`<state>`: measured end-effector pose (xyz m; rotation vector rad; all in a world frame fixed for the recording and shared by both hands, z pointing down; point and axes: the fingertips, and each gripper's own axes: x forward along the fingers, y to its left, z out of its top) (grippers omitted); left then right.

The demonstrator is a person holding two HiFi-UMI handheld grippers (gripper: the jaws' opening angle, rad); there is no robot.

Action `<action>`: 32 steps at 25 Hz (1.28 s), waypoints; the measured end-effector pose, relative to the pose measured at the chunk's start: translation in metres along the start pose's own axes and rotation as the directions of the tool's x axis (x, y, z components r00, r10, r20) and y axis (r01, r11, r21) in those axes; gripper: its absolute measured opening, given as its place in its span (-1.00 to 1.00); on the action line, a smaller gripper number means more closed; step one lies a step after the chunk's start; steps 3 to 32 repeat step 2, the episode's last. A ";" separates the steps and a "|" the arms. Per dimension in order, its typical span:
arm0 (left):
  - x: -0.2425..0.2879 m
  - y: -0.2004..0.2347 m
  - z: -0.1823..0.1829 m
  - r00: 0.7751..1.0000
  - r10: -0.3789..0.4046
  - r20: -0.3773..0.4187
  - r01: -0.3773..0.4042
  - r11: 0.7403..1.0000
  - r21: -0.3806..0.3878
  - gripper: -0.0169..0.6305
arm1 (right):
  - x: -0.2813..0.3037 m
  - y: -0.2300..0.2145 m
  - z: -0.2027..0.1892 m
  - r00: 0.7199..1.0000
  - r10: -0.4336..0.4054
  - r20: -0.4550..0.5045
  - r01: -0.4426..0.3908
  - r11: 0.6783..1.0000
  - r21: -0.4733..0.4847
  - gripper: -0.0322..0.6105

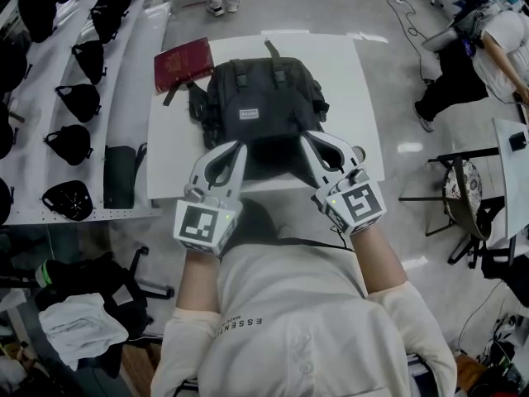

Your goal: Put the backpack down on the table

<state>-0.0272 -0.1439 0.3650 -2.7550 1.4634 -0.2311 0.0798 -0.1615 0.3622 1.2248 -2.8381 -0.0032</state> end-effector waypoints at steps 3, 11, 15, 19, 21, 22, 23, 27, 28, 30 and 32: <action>0.001 0.002 0.001 1.000 -0.009 0.011 0.009 1.000 0.029 -0.94 | -0.001 -0.001 0.001 1.000 -0.005 0.002 0.005 1.000 -0.001 -0.86; 0.001 0.002 0.001 1.000 -0.009 0.011 0.009 1.000 0.029 -0.94 | -0.001 -0.001 0.001 1.000 -0.005 0.002 0.005 1.000 -0.001 -0.86; 0.001 0.002 0.001 1.000 -0.009 0.011 0.009 1.000 0.029 -0.94 | -0.001 -0.001 0.001 1.000 -0.005 0.002 0.005 1.000 -0.001 -0.86; 0.001 0.002 0.001 1.000 -0.009 0.011 0.009 1.000 0.029 -0.94 | -0.001 -0.001 0.001 1.000 -0.005 0.002 0.005 1.000 -0.001 -0.86; 0.001 0.002 0.001 1.000 -0.009 0.011 0.009 1.000 0.029 -0.94 | -0.001 -0.001 0.001 1.000 -0.005 0.002 0.005 1.000 -0.001 -0.86; 0.001 0.002 0.001 1.000 -0.009 0.011 0.009 1.000 0.029 -0.94 | -0.001 -0.001 0.001 1.000 -0.005 0.002 0.005 1.000 -0.001 -0.86; 0.001 0.002 0.001 1.000 -0.009 0.011 0.009 1.000 0.029 -0.94 | -0.001 -0.001 0.001 1.000 -0.005 0.002 0.005 1.000 -0.001 -0.86; 0.001 0.002 0.001 1.000 -0.009 0.011 0.009 1.000 0.029 -0.94 | -0.001 -0.001 0.001 1.000 -0.005 0.002 0.005 1.000 -0.001 -0.86; 0.001 0.002 0.001 1.000 -0.009 0.011 0.009 1.000 0.029 -0.94 | -0.001 -0.001 0.001 1.000 -0.005 0.002 0.005 1.000 -0.001 -0.86; 0.001 0.002 0.001 1.000 -0.009 0.011 0.009 1.000 0.029 -0.94 | -0.001 -0.001 0.001 1.000 -0.005 0.002 0.005 1.000 -0.001 -0.86; 0.001 0.002 0.001 1.000 -0.009 0.011 0.009 1.000 0.029 -0.94 | -0.001 -0.001 0.001 1.000 -0.005 0.002 0.005 1.000 -0.001 -0.86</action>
